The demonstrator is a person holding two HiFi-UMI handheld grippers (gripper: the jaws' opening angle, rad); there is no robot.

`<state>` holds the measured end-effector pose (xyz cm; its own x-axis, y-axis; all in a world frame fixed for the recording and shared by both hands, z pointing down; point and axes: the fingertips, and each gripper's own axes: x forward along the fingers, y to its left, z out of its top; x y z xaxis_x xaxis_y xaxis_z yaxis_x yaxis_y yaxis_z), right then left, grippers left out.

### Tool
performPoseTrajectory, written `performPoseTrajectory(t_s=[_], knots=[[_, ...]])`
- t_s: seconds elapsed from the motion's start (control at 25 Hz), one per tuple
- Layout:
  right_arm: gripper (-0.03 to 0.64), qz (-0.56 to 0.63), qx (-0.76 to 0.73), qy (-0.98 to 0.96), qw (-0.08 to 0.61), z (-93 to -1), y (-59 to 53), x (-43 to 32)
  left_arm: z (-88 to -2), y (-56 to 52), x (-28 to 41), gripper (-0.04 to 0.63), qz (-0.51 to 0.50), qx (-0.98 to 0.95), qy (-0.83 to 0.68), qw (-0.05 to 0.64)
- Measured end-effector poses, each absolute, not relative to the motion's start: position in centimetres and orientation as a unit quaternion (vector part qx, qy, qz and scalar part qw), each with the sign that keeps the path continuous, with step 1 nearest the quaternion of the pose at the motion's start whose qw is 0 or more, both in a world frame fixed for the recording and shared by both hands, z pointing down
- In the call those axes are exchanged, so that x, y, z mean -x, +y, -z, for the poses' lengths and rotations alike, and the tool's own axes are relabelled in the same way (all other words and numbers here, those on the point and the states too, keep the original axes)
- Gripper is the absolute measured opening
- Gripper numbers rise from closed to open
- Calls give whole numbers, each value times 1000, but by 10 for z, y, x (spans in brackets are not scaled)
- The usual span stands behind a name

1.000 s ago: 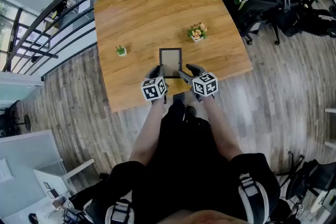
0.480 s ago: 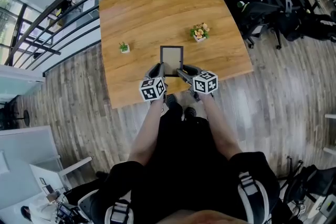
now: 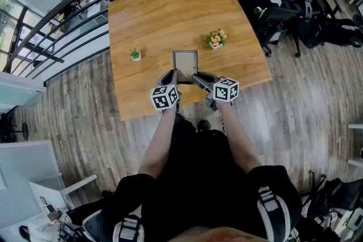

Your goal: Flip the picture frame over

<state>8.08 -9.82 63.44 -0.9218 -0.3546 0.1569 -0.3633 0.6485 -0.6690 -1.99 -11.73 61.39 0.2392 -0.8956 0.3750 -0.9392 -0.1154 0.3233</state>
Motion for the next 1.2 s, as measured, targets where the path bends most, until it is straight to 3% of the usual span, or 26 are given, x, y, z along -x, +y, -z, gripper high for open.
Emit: performPoseTrajectory(t_s=[0.44, 1.2], knots=[[77, -356, -221, -908, -8, -624, -97, -73, -613, -122, 26, 56, -36, -772, -585, 246], [75, -199, -365, -906, 75, -618, -123, -37, -594, -148, 48, 74, -31, -835, -496, 234]])
